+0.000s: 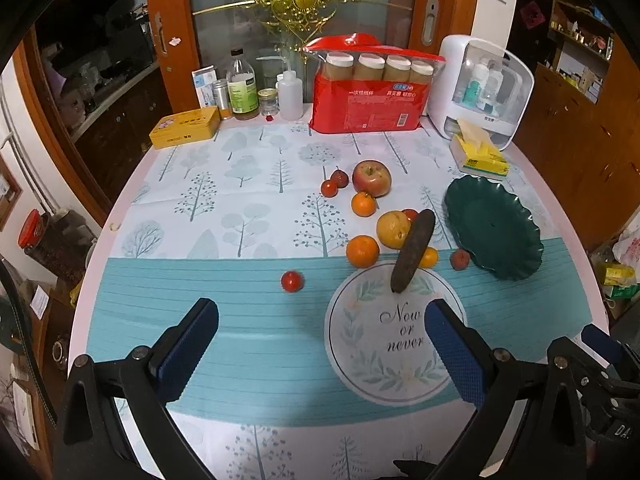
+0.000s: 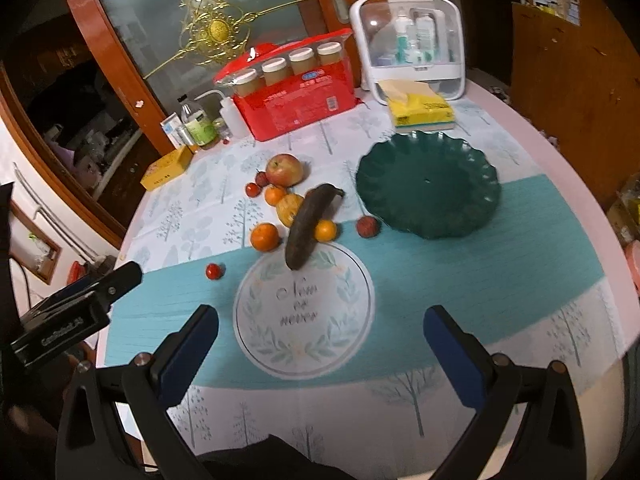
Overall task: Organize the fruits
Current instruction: 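Move the right tool to the cucumber while the left tool approaches the red tomato, then close the right tool on the cucumber while the left tool grasps the red tomato, then carry the cucumber with the right tool over the green plate while the left carries the tomato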
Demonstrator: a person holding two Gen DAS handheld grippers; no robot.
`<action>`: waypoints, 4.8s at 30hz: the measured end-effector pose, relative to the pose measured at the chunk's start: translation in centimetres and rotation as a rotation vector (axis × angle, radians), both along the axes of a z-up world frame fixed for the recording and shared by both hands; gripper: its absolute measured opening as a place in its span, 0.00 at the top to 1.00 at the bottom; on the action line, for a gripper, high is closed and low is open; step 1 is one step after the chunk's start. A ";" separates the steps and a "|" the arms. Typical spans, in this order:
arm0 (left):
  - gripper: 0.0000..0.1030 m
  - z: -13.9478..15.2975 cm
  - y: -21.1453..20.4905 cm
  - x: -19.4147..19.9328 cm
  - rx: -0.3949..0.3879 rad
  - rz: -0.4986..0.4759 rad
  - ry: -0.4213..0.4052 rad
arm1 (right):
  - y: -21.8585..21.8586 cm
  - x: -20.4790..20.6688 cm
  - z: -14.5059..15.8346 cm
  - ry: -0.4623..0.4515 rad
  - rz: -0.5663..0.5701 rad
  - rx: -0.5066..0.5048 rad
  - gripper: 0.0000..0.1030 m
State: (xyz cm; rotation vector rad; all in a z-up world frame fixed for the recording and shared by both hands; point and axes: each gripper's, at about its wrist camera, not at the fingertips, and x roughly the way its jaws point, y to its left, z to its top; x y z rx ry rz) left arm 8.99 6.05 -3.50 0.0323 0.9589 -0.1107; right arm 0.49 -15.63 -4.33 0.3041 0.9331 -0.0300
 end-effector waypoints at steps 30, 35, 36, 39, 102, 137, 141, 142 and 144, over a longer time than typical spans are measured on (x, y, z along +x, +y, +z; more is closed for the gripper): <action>0.06 -15.2 3.5 13.0 -0.003 0.218 0.279 | -1.4 18.4 -12.0 0.080 0.124 0.148 0.19; 0.08 -16.3 3.7 13.6 -0.032 0.210 0.268 | -1.1 19.6 -14.1 0.140 0.140 0.180 0.25; 0.10 -16.4 3.8 13.6 -0.038 0.206 0.263 | -1.1 19.7 -14.5 0.149 0.144 0.191 0.26; 0.17 -16.8 3.8 13.8 -0.035 0.202 0.266 | -0.9 20.0 -15.3 0.168 0.146 0.200 0.29; 0.77 -8.7 1.2 4.8 -0.176 -0.051 0.031 | -1.8 10.5 -7.8 -0.093 0.104 0.223 0.68; 0.77 -4.5 -15.8 8.2 -0.233 -0.118 -0.042 | -17.7 12.5 -6.1 -0.105 0.149 0.259 0.69; 0.77 -4.8 -18.2 9.1 -0.227 -0.089 -0.040 | -19.4 14.0 -7.0 -0.095 0.206 0.280 0.69; 0.77 -4.9 -18.9 9.4 -0.224 -0.083 -0.039 | -19.9 14.5 -7.4 -0.091 0.220 0.284 0.69; 0.77 -5.2 -20.2 10.0 -0.218 -0.073 -0.032 | -20.8 15.2 -8.1 -0.083 0.240 0.303 0.69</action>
